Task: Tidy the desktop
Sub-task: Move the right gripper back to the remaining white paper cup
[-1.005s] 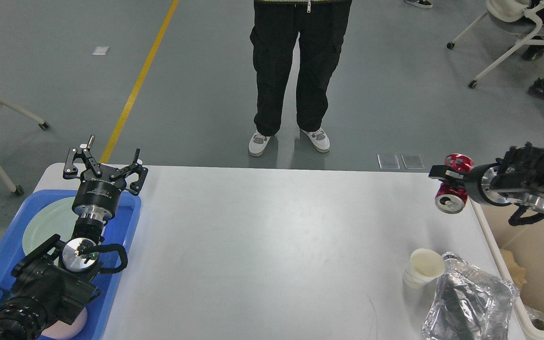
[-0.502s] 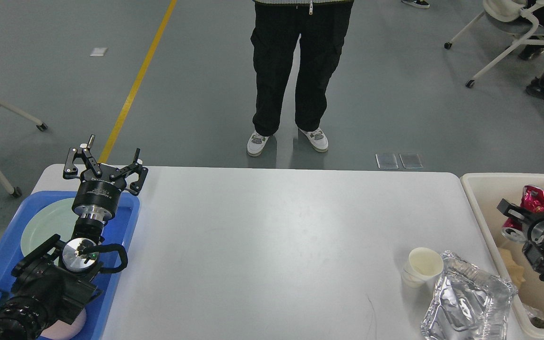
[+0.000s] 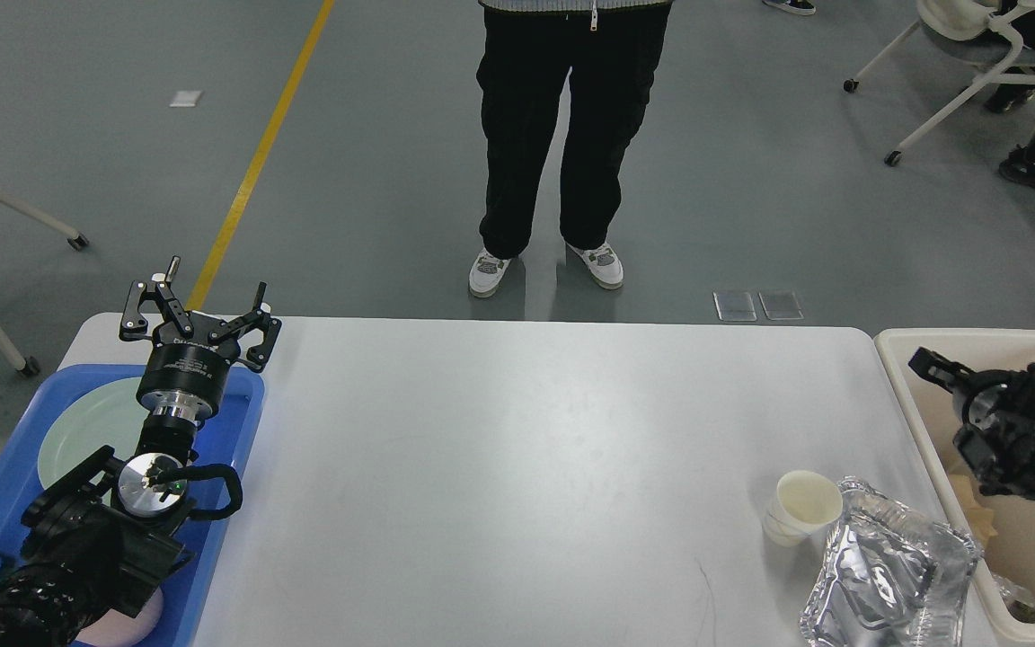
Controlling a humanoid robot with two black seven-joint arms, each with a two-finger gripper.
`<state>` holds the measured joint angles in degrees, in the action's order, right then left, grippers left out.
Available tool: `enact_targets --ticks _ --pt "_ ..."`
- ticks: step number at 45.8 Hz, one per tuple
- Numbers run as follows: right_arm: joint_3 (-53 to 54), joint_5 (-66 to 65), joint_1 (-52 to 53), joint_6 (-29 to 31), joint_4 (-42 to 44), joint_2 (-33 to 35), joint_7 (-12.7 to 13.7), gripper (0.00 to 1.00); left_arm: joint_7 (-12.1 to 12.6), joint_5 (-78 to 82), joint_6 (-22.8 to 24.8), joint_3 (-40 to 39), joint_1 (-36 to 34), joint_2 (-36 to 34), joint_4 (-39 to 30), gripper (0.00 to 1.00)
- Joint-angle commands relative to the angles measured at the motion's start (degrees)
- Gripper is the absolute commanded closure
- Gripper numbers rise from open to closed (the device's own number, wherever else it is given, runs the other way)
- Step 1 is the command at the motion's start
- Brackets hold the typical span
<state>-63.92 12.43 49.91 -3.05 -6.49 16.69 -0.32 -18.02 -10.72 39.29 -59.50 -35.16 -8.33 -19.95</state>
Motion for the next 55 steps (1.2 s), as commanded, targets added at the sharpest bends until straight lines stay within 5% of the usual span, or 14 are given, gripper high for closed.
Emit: enact_targets --ticks 1,13,22,55 --pt "0.7 0.0 9.4 0.7 -7.6 -0.7 -0.3 0.00 0.0 0.0 0.0 0.0 0.0 0.0 0.0 0.03" --pt "1.7 -0.1 45.5 2.8 -54.5 2.7 -1.3 0.00 0.0 0.0 0.0 0.0 0.0 0.1 0.0 0.03" --pt "4.6 0.1 61.3 2.8 -78.0 1.2 -3.7 0.00 0.0 0.0 0.0 0.0 0.0 0.1 0.0 0.03" --pt "-5.0 -5.6 43.2 2.8 -76.6 7.7 -3.8 0.00 0.0 0.0 0.0 0.0 0.0 0.1 0.0 0.03"
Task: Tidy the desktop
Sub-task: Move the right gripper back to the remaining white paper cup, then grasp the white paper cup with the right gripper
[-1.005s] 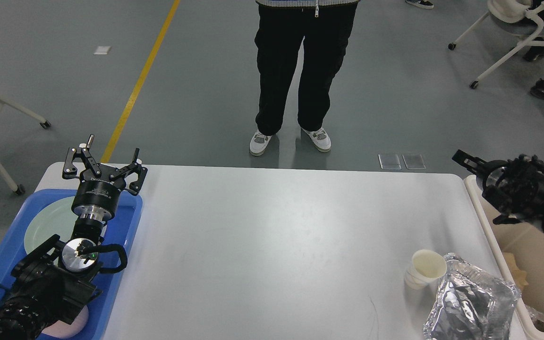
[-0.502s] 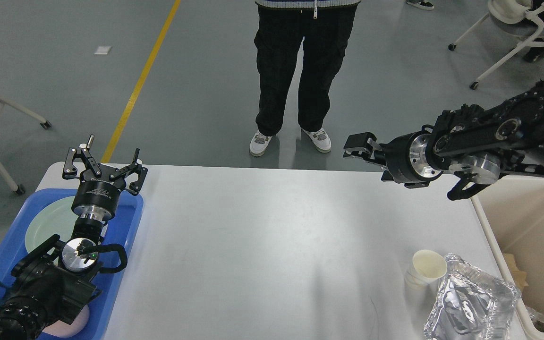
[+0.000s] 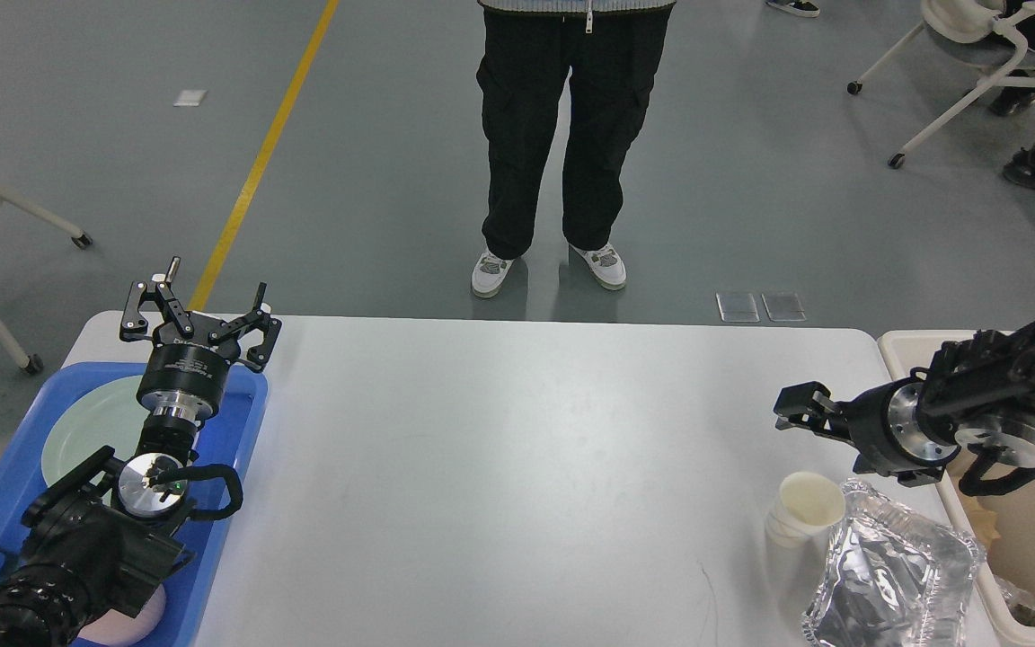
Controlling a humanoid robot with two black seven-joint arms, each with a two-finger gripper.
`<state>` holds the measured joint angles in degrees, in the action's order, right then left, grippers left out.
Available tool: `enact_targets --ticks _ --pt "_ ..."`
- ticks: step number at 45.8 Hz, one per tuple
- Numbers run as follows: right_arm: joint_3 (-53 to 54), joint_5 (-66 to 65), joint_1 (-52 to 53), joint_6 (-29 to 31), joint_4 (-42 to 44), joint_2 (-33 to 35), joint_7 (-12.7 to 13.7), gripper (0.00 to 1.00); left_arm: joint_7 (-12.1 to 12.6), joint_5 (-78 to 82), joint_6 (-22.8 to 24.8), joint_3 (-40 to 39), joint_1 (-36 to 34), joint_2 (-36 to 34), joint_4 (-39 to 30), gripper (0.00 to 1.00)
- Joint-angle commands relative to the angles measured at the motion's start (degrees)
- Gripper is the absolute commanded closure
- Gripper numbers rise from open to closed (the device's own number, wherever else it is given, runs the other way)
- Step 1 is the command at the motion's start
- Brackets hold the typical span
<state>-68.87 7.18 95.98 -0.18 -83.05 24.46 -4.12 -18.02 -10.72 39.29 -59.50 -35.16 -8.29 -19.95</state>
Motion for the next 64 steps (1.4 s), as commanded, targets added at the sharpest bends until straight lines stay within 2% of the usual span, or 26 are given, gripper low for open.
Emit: enact_targets --ticks 1,11,18,25,30,35,39,46,48,49,50,64 --pt "0.0 -0.6 -3.4 -0.2 0.0 -0.1 0.0 0.00 0.0 0.0 0.0 0.0 0.0 0.0 0.0 0.03" --pt "-0.2 -4.1 -7.8 -1.0 0.2 0.1 -2.0 0.00 0.0 0.0 0.0 0.0 0.0 0.0 0.0 0.03" --pt "-0.2 -4.8 -10.6 -3.3 1.0 0.1 -2.3 0.00 0.0 0.0 0.0 0.0 0.0 0.0 0.0 0.03" --pt "-0.2 -4.7 -12.6 -5.3 1.4 0.1 -5.7 0.01 0.0 0.0 0.0 0.0 0.0 0.0 0.0 0.03" --pt "-0.3 -4.7 -14.3 -7.4 2.5 0.1 -8.9 0.14 0.0 0.0 0.0 0.0 0.0 0.0 0.0 0.03" --pt "-0.4 -4.8 -15.4 -7.9 4.4 0.1 -9.9 0.40 0.0 0.0 0.0 0.0 0.0 0.0 0.0 0.03" --pt "-0.8 -4.8 -16.4 -8.1 6.0 0.1 -9.9 0.56 0.0 0.0 0.0 0.0 0.0 0.0 0.0 0.03" --pt "-1.7 -4.7 -16.9 -8.1 7.2 0.1 -9.9 0.67 0.0 0.0 0.0 0.0 0.0 0.0 0.0 0.03" --pt "-1.7 -4.7 -16.9 -8.1 7.1 0.1 -9.9 0.73 0.0 0.0 0.0 0.0 0.0 0.0 0.0 0.03" --pt "-1.7 -4.7 -16.9 -8.0 7.0 0.1 -9.9 0.81 0.0 0.0 0.1 0.0 0.0 0.0 0.0 0.03" --pt "-1.7 -4.7 -16.9 -8.1 7.0 0.1 -9.9 0.98 0.0 0.0 0.0 0.0 0.0 -0.1 0.0 0.03" --pt "-1.2 -4.5 -16.1 -9.8 6.4 0.1 -9.9 1.00 0.0 0.0 0.0 0.0 0.0 0.0 0.0 0.03"
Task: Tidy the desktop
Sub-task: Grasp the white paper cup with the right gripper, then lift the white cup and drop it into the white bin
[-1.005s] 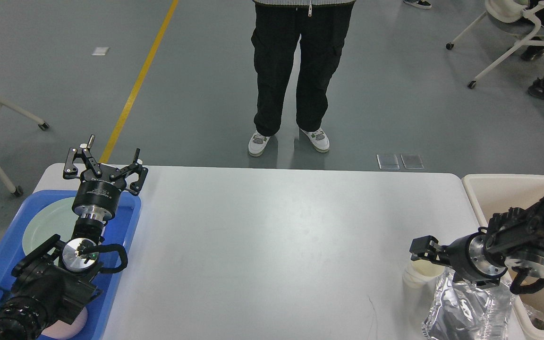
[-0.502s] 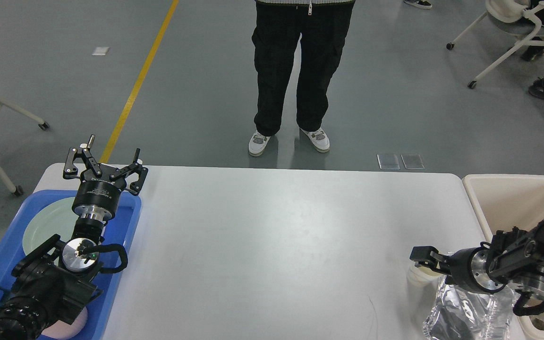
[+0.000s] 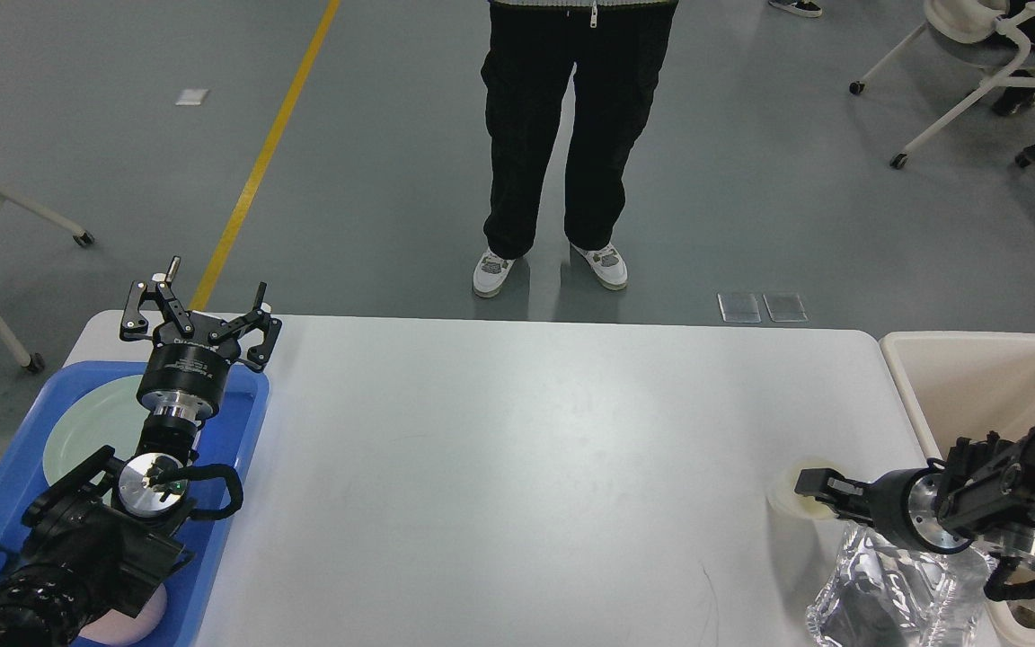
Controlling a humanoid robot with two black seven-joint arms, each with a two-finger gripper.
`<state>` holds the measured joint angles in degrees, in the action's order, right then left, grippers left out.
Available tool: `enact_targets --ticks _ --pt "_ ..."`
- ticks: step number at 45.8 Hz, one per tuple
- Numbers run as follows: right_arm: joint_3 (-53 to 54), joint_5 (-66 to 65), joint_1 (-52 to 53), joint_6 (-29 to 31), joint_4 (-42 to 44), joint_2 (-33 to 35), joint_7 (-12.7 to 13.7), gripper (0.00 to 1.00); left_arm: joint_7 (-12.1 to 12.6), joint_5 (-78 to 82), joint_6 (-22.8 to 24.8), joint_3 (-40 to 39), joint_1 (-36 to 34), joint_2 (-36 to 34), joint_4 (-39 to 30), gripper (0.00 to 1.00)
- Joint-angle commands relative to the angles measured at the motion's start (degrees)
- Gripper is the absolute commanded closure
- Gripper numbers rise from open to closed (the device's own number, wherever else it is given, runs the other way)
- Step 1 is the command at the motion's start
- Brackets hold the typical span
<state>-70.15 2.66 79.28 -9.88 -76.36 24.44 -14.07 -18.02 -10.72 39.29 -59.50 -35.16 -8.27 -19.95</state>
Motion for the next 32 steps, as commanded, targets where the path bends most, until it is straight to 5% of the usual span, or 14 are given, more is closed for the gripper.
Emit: enact_targets --ticks 1,20,27,32 --pt "0.1 0.0 0.8 -0.1 -0.4 0.2 0.0 1.00 0.0 0.0 0.0 0.0 0.0 0.0 0.0 0.03" --pt "-0.4 -0.1 6.1 0.1 -3.5 2.7 0.0 1.00 0.0 0.0 0.0 0.0 0.0 0.0 0.0 0.03" --pt "-1.0 -0.3 19.3 2.3 -14.6 6.1 0.0 1.00 0.0 0.0 0.0 0.0 0.0 0.0 0.0 0.03" --pt "-1.6 -0.2 34.6 9.4 -22.0 6.0 0.0 1.00 0.0 0.0 0.0 0.0 0.0 -0.1 0.0 0.03"
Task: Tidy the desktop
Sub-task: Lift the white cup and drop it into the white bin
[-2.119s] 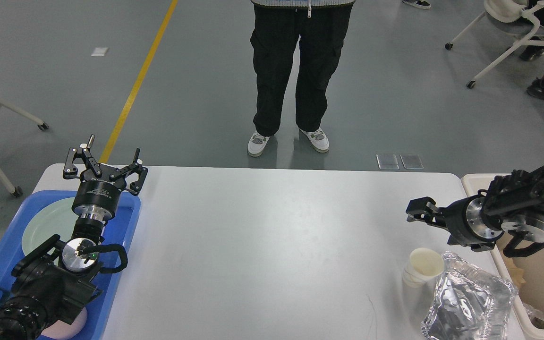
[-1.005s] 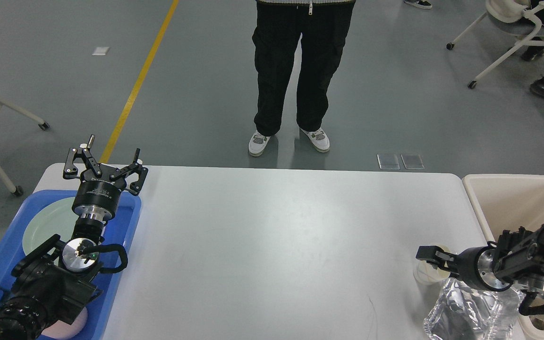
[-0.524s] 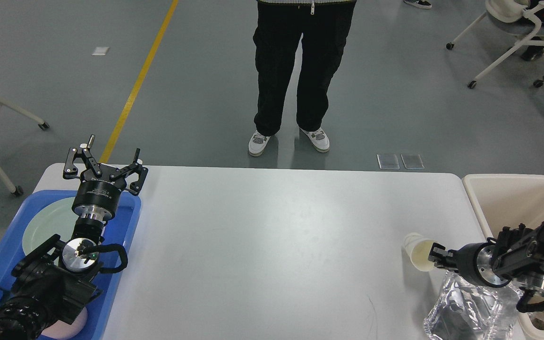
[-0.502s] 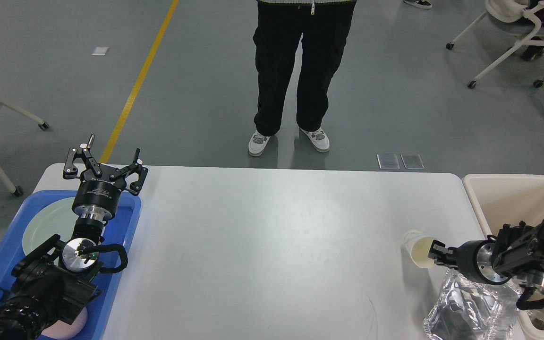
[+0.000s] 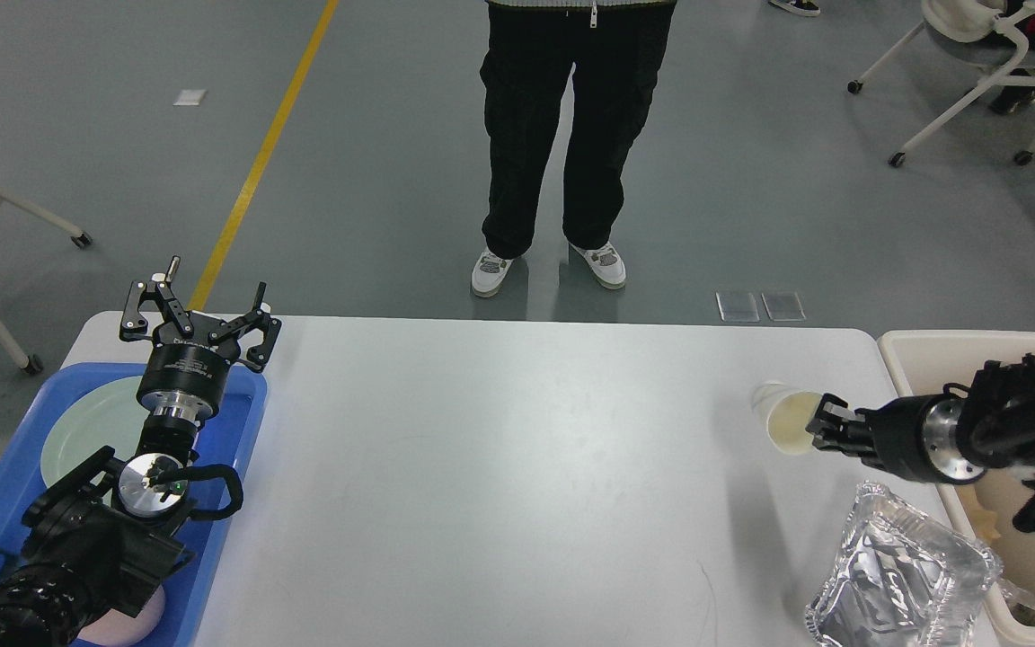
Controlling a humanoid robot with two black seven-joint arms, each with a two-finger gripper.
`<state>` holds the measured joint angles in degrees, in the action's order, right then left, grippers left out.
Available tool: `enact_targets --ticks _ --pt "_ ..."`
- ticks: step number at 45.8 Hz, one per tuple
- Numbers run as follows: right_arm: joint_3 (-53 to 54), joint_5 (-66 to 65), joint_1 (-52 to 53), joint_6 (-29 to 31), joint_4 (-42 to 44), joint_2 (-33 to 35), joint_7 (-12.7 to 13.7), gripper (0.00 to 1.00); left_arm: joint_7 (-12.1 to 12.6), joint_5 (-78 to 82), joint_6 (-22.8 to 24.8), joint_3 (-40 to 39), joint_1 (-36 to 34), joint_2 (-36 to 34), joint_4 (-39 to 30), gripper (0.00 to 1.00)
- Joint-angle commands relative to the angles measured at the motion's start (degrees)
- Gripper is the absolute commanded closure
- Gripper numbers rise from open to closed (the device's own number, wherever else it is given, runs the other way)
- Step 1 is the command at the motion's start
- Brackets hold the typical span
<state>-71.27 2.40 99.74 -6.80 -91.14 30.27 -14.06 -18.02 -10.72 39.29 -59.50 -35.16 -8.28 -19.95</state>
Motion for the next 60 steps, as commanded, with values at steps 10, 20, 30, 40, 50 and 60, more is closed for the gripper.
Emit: enact_targets --ticks 10,20,30,40,50,60 --pt "2.0 0.2 34.2 23.1 -8.9 -6.0 0.0 1.00 0.0 0.0 0.0 0.0 0.0 -0.1 0.0 0.03" --pt "1.4 0.2 33.2 20.4 -6.6 -9.4 0.3 1.00 0.0 0.0 0.0 0.0 0.0 0.0 0.0 0.03" --pt "-8.0 -0.6 10.6 18.9 16.4 -3.9 0.3 1.00 0.0 0.0 0.0 0.0 0.0 0.0 0.0 0.03" --pt "-8.2 0.5 -14.5 13.8 42.6 -0.4 1.1 1.00 0.0 0.0 0.0 0.0 0.0 0.0 0.0 0.03" --pt "-7.3 6.5 -39.5 12.0 69.5 -0.2 4.8 1.00 0.0 0.0 0.0 0.0 0.0 0.0 0.0 0.03" --pt "-6.6 13.7 -54.5 12.2 87.2 -2.5 11.4 0.01 0.0 0.0 0.0 0.0 0.0 -0.1 0.0 0.03"
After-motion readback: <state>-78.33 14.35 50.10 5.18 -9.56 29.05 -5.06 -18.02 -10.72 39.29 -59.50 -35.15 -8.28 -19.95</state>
